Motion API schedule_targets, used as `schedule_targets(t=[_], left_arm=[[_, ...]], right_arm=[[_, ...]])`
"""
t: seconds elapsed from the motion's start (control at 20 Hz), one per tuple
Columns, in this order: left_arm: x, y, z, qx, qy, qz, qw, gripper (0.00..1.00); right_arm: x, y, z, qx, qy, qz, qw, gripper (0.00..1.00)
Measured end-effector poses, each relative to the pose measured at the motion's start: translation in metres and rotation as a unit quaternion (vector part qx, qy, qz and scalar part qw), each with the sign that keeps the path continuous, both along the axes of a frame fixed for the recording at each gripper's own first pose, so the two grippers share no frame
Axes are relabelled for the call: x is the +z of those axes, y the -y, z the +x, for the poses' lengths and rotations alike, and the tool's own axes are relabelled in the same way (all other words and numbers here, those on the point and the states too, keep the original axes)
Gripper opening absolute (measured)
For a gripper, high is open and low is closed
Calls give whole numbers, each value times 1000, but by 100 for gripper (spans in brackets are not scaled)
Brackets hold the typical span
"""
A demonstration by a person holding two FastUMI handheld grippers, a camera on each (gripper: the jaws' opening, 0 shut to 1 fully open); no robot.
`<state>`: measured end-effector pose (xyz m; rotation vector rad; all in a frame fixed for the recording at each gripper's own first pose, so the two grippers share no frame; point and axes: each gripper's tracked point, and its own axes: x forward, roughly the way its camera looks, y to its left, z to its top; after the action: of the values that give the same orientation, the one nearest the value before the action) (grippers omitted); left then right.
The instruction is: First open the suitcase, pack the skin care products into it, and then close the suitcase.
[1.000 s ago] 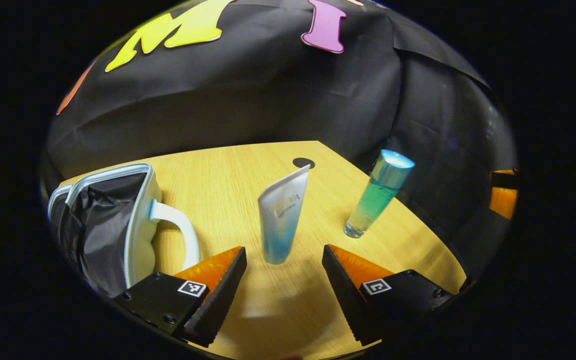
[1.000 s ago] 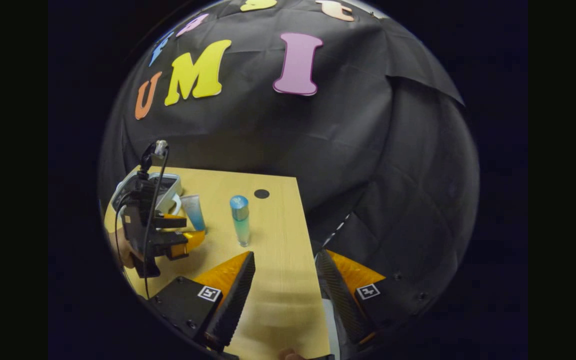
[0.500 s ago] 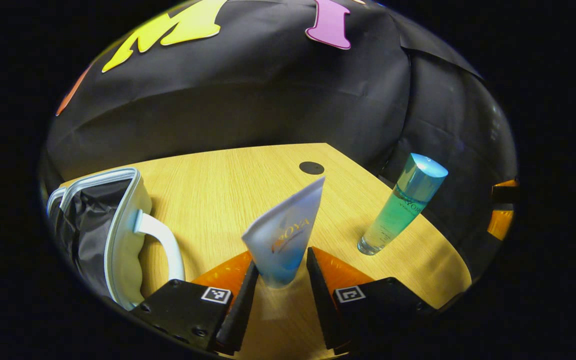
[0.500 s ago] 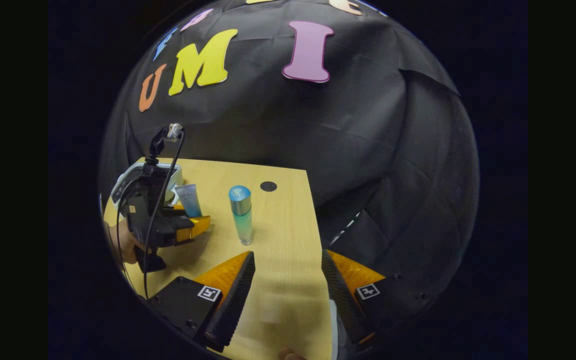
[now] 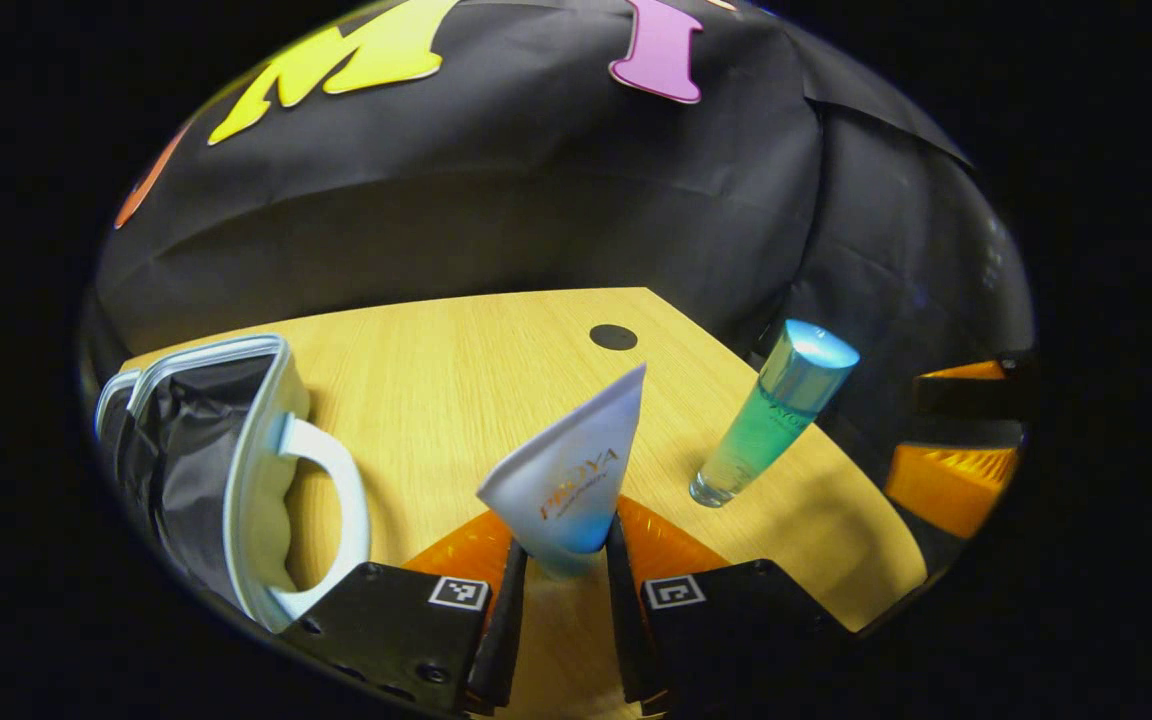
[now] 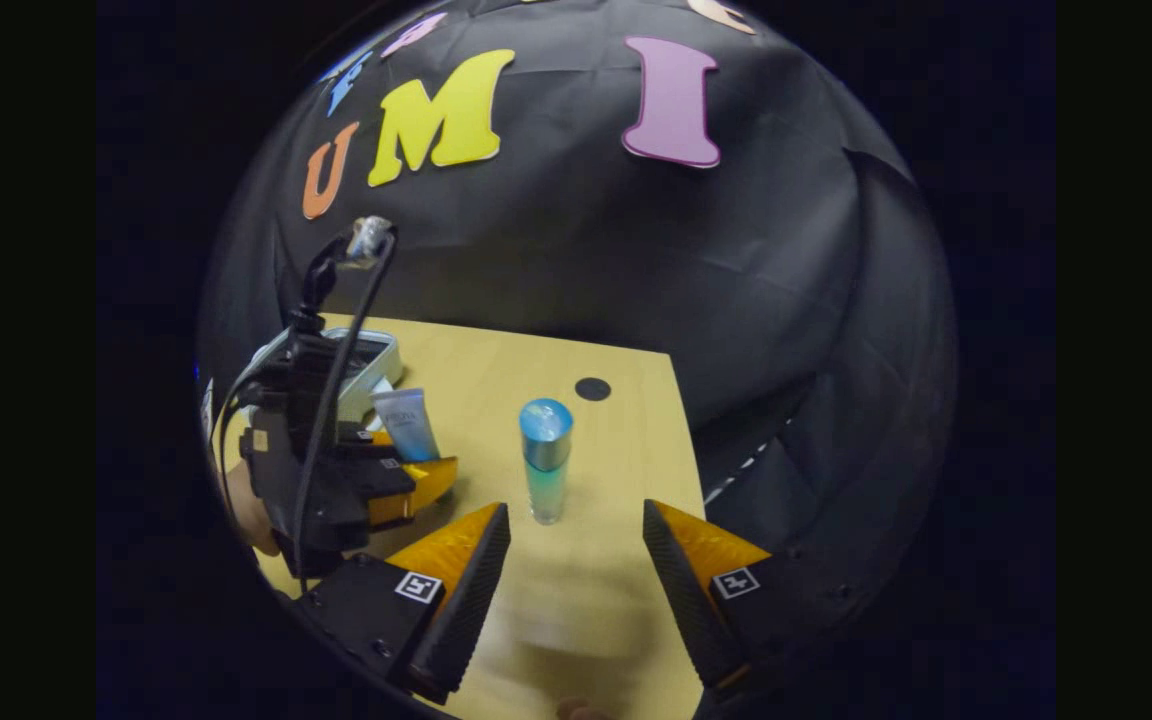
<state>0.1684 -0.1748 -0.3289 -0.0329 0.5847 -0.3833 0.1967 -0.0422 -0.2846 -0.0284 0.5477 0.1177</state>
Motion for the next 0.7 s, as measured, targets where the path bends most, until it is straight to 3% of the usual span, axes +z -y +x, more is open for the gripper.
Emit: schedule_targets(t=[0.15,0.5,0.6,0.65,0.7], left_arm=[[31,-22,-28,16,9,-14,1000,42],[71,-101,-80,64,24,36,997,42],[70,-128,-92,84,14,53,995,42],[67,-142,-97,96,5,58,994,42],[65,-155,-101,107,-3,60,992,42]], right_arm=[[-8,-14,21,1,5,-3,1000,79],[-38,-30,65,-36,5,32,999,80],[-48,-27,73,-48,0,26,999,71],[-50,-28,77,-49,-1,30,998,58],[-50,-29,80,-52,0,33,998,54]])
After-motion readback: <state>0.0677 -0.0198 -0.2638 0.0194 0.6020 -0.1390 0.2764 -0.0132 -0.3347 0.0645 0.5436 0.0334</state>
